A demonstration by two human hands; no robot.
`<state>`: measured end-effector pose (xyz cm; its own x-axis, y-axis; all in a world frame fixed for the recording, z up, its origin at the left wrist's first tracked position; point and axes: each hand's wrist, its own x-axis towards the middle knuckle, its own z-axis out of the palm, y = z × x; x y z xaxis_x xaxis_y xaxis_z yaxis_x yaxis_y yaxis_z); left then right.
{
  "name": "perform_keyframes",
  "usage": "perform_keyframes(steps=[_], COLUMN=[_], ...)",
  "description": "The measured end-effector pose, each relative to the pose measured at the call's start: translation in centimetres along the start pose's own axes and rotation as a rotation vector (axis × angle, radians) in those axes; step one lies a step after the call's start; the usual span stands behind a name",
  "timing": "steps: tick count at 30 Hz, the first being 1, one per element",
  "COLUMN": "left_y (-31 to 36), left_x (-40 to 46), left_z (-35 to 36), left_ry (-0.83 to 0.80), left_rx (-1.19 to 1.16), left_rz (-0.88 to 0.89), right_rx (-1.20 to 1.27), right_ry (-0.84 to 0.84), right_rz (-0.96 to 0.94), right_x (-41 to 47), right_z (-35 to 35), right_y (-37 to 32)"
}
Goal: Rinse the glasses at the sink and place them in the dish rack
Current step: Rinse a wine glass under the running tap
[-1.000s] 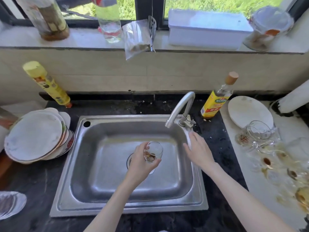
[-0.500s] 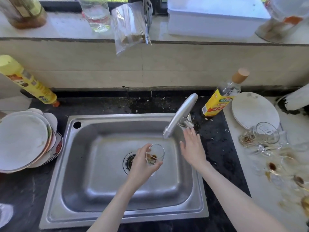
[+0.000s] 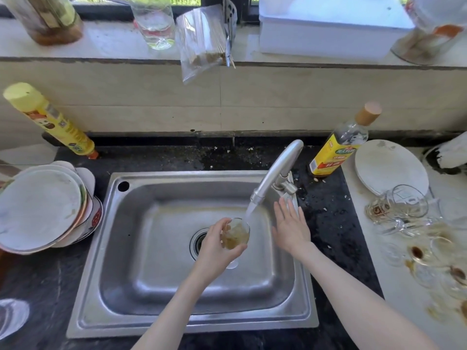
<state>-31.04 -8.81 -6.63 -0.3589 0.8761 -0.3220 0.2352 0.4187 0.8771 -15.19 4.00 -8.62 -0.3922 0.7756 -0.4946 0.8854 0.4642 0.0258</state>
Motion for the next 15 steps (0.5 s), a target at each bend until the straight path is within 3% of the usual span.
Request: perform_keyframes(steps=[6,9,13,15], left_y=[0.4,1.2,2.1,2.3], left_x=[-0.1,0.0,0.3,0.4], left_z=[0.1,-0.1,-0.2,-0.1], left_ry=[-0.022,-0.021,-0.021,-0.039], left_rx=[-0.038,-0.115,-0.199,-0.189], left_rz=[-0.021,-0.081,-0.093,-0.124], right_rx=[0.125,0.619,1.246,1.448], right_ry=[0.008,-0.017,-0.203,-0.272], right_rz=[-0.024,-0.042,-0.041,0.001], right_x=[-0.3,-1.7,-4.7,-6.0], right_z=[-1.0,-2.0,-2.1,-1.7], right_y=[-0.2,-0.7,-2.5,-3.2])
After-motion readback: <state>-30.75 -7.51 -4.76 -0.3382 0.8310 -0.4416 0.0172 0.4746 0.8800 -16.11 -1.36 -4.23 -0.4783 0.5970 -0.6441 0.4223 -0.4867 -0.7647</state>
